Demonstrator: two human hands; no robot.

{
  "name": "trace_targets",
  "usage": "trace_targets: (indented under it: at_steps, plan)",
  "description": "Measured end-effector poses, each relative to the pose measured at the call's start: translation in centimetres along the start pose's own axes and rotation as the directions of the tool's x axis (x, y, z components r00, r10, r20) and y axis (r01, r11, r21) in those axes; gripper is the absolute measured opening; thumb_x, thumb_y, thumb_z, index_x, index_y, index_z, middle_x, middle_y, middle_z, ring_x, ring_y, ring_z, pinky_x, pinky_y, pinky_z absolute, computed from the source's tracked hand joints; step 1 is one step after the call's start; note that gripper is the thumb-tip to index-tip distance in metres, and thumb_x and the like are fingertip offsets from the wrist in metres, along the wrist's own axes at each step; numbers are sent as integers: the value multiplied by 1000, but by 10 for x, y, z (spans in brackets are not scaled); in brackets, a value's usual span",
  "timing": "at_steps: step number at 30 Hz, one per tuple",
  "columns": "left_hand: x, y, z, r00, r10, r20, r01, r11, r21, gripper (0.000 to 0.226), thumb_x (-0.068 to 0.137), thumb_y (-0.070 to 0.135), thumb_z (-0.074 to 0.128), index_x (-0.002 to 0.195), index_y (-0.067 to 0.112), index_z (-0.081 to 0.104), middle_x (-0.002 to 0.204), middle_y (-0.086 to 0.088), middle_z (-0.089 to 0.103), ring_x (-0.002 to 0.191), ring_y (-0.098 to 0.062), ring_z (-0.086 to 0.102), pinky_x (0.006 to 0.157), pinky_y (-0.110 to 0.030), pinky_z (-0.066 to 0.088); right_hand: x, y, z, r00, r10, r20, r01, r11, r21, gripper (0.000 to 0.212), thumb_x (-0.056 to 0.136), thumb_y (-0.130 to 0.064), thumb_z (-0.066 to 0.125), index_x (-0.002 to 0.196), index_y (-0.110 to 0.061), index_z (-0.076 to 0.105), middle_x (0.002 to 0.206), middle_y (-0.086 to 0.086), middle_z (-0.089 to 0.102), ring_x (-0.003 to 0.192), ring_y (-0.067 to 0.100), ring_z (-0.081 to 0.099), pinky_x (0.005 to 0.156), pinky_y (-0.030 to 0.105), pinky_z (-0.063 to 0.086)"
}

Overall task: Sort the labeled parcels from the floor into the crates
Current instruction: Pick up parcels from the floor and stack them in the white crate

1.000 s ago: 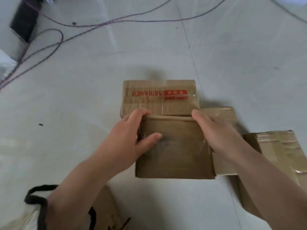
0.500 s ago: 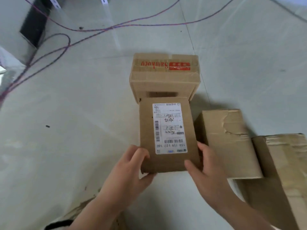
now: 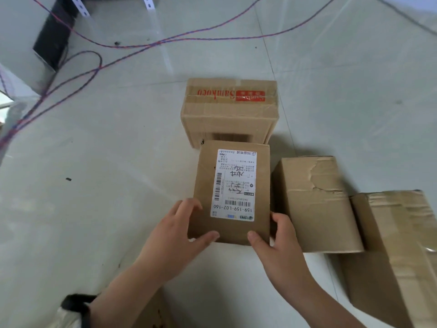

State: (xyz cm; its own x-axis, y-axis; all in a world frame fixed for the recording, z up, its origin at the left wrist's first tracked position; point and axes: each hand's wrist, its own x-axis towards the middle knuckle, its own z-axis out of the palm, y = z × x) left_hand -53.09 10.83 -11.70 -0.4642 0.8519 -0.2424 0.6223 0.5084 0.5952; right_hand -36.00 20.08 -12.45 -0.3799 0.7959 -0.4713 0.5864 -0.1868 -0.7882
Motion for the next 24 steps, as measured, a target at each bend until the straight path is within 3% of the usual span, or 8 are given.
trace_targets:
  at_steps: [3,6,7,9,12,16,20,24]
  plan:
    - [6,-6,-12,995,-99,-33,97,994,-57,46,81,29,71,115,38,40,108,17,51,98,-9,52,79,-21,35,-7,-11,-5,970,146,193,-168,980,103,32,86,-21,64,113,-23,47,113,-7,57,98,5,59,70,8,46]
    - [16,-22,-31,948,-262,-179,249,964,-91,58,84,24,68,134,32,41,119,6,59,115,-20,54,90,-32,41,-24,-27,1,825,218,521,-344,926,158,15,88,-24,61,102,-18,62,99,-3,67,93,11,67,81,22,50]
    - [18,-24,-36,908,-324,-265,310,946,-95,57,86,27,66,136,30,39,124,2,58,116,-23,54,92,-37,43,-26,-29,0,837,169,521,-279,950,141,12,88,-24,61,97,-18,66,91,-2,70,84,7,66,76,18,49]
    - [16,-18,-39,820,-416,-392,409,906,-107,53,90,36,57,139,28,36,131,0,54,116,-25,54,89,-41,46,-16,-35,-9,968,-37,248,30,999,30,7,88,-22,61,87,-20,68,75,-9,67,68,-3,59,63,8,42]
    - [5,-2,-29,765,-618,-184,565,780,-269,57,90,44,53,140,25,33,130,-2,53,112,-26,56,86,-37,44,16,-58,-30,927,-346,-141,319,930,-184,12,90,-18,56,100,-21,63,89,-18,61,82,-1,59,69,10,39]
    - [6,11,-23,696,-651,305,718,645,-263,38,89,32,60,120,15,47,105,-4,64,87,-23,66,60,-28,41,50,-57,-18,949,-313,-37,263,852,-453,39,93,-24,50,131,-16,48,121,-1,58,102,17,54,77,19,33]
    - [30,7,-37,775,-598,204,631,721,-286,37,89,18,60,125,12,50,111,-12,64,92,-25,61,66,-28,41,37,-41,-10,940,-310,-141,213,859,-466,37,91,-24,53,128,-14,51,110,4,62,97,21,57,73,23,35]
    - [43,-3,-47,839,-543,-23,460,731,-504,32,91,11,57,123,14,59,115,-6,65,84,-14,56,77,-26,42,-2,-34,-6,992,-122,-14,114,959,-260,7,89,-25,57,86,-19,59,77,-10,63,78,11,61,63,21,43]
